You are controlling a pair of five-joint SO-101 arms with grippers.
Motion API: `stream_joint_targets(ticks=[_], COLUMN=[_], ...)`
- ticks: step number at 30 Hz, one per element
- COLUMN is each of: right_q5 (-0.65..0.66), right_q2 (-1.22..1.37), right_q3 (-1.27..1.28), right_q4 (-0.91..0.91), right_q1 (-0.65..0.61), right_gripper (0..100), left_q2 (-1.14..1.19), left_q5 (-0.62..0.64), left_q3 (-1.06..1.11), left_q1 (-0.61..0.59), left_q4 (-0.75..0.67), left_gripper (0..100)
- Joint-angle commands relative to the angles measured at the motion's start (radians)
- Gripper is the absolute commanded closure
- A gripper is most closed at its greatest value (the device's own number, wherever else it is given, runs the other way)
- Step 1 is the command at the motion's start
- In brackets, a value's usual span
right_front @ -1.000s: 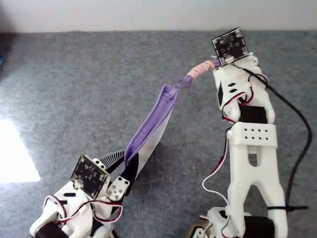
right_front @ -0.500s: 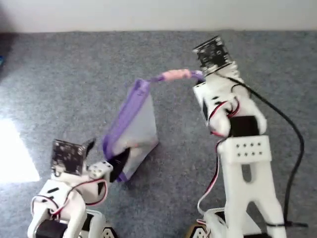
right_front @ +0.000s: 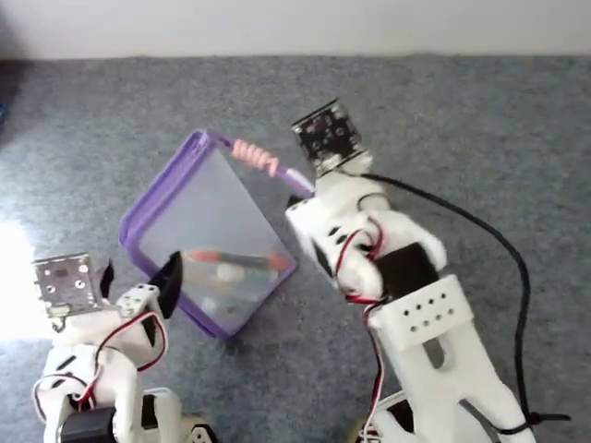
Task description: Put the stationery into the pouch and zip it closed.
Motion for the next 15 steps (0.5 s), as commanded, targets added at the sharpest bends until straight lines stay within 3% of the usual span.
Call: stream_joint_targets(ticks=[1, 6, 11, 15], right_q5=[-0.077, -0.123, -0.137, -0.143], right_q2=[-0.038, -0.074, -0.162, -0.229], right_q3=[0.034, 0.041, 0.044, 0.044], right_q4=[0.007, 0.008, 0.105, 0.217], right_q1=[-0.041, -0.041, -0.044, -0.021], right_gripper=[99.1, 98.7, 97.7, 87.2], left_q2=[0.018, 0.018, 0.018, 0.018], left_q5=[0.008, 0.008, 0.009, 0.014], left_q3=[-0.051, -0.113, -0.179, -0.22], left_q1=[-0.095, -0.209, -0.218, -0.218], left_q4=[0.008, 0.009, 0.075, 0.137], left_gripper=[68, 68, 68, 68])
